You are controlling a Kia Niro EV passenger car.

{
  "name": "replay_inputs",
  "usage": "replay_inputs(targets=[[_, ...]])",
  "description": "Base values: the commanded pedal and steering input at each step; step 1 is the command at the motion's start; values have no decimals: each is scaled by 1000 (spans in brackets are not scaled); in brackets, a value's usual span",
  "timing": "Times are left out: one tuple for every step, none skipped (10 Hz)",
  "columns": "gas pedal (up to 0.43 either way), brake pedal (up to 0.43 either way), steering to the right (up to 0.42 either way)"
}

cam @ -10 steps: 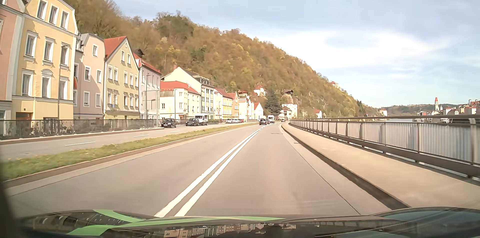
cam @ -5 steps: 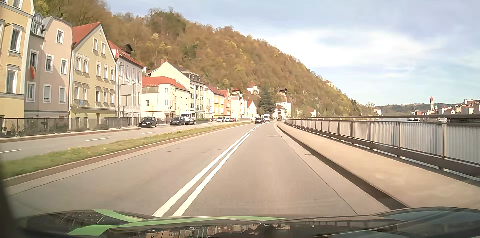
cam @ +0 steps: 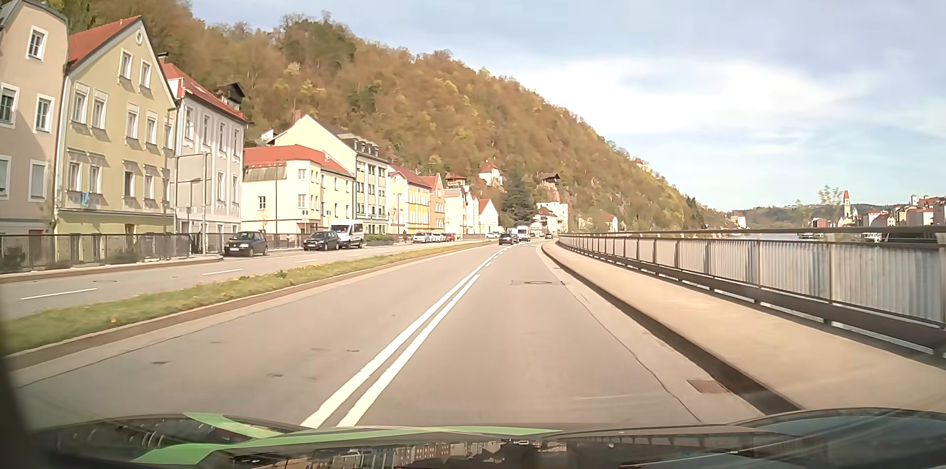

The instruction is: Follow the waypoints while adhering to traffic rules and regulations

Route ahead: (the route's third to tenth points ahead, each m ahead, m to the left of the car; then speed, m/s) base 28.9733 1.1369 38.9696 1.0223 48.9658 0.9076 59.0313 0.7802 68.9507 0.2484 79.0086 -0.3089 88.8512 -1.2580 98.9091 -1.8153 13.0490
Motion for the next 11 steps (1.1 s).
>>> replay_inputs(targets=[[87, 0, 5], [87, 0, 2], [87, 0, 0], [87, 0, -1], [87, 0, -1], [87, 0, -1], [87, 0, -1], [87, 0, -1], [87, 0, -1], [87, 0, -1], [87, 0, -1]])
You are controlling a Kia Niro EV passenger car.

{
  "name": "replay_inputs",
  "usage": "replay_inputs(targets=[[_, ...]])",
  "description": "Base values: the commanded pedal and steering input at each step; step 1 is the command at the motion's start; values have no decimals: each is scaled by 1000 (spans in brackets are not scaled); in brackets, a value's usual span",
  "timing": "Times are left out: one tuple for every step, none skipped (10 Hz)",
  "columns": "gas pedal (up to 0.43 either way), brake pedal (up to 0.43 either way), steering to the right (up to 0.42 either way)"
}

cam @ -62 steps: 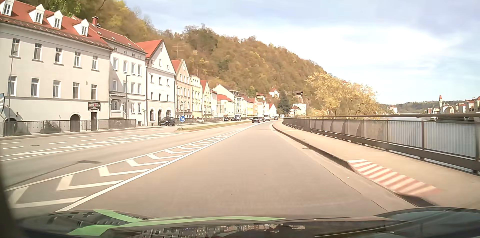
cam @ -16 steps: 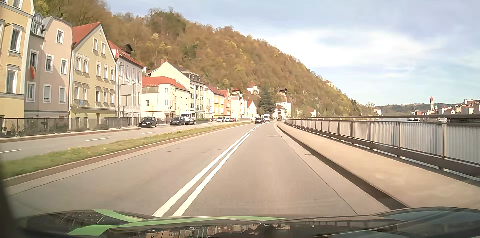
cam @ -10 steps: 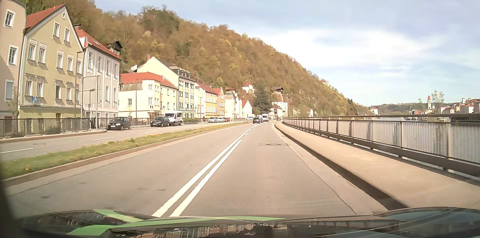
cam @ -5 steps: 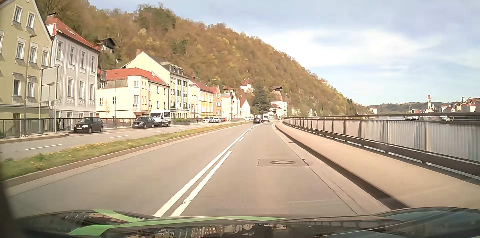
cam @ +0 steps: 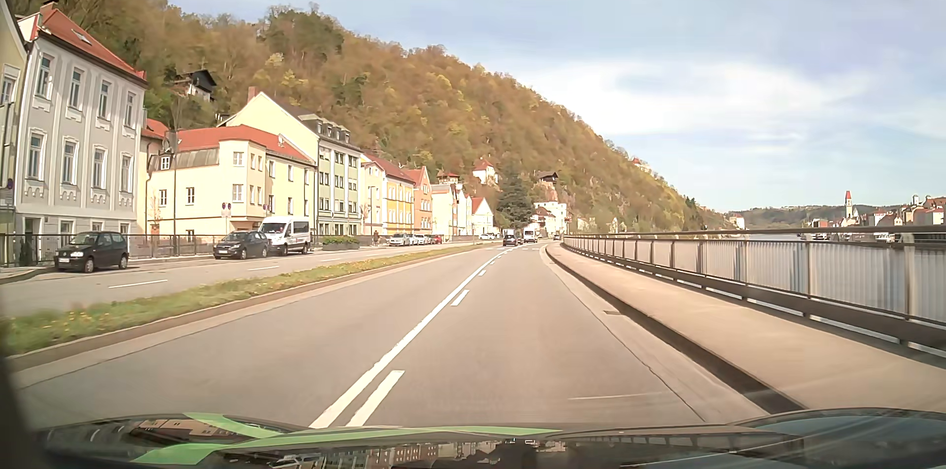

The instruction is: Follow the waypoints while adhering to traffic rules and regulations

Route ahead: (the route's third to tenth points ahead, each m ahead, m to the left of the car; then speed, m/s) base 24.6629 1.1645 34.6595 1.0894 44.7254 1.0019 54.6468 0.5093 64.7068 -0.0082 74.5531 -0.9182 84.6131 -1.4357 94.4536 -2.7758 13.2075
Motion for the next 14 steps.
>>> replay_inputs(targets=[[87, 0, -1], [87, 0, 0], [87, 0, 3], [87, 0, 5], [87, 0, 6], [87, 0, 6], [87, 0, 6], [87, 0, 6], [79, 0, 6], [79, 0, 6], [79, 0, 5], [79, 0, 4], [79, 0, 4], [79, 0, 3]])
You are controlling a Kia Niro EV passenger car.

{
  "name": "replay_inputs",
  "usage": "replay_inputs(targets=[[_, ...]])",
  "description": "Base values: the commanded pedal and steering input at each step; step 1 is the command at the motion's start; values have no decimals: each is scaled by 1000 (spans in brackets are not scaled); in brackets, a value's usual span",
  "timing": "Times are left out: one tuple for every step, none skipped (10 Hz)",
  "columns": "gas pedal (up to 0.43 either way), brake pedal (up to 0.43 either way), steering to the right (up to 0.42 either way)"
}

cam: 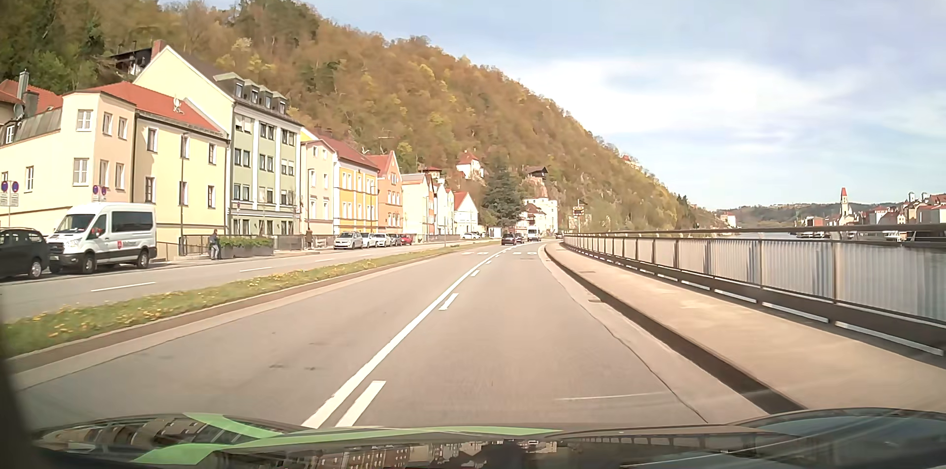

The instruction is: Follow the waypoints while adhering to traffic rules and regulations

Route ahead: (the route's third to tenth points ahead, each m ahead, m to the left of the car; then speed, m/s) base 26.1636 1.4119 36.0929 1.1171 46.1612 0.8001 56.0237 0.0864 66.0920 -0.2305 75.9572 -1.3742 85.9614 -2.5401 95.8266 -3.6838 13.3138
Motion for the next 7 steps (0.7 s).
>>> replay_inputs(targets=[[79, 0, 2], [79, 0, 1], [79, 0, 1], [79, 0, 0], [79, 0, 0], [79, 0, 1], [79, 0, 1]])
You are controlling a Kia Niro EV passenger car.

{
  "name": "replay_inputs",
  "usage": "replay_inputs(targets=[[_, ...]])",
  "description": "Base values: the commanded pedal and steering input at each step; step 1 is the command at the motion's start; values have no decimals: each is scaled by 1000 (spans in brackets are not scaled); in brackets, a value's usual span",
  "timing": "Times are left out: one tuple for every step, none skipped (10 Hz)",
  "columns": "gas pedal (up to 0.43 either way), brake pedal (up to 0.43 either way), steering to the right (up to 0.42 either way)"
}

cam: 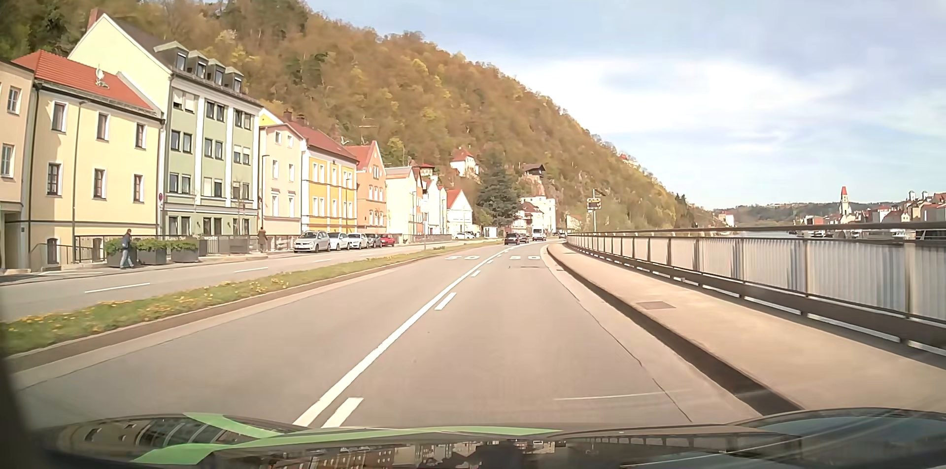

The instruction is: Follow the waypoints while adhering to traffic rules and regulations

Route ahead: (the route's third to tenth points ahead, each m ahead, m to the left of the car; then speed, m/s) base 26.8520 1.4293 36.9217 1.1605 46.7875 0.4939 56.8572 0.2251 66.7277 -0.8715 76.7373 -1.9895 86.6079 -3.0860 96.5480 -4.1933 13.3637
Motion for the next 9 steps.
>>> replay_inputs(targets=[[79, 0, 1], [79, 0, 1], [79, 0, 1], [79, 0, 1], [79, 0, 1], [67, 0, 1], [0, 0, 0], [0, 0, 0], [0, 0, 0]])
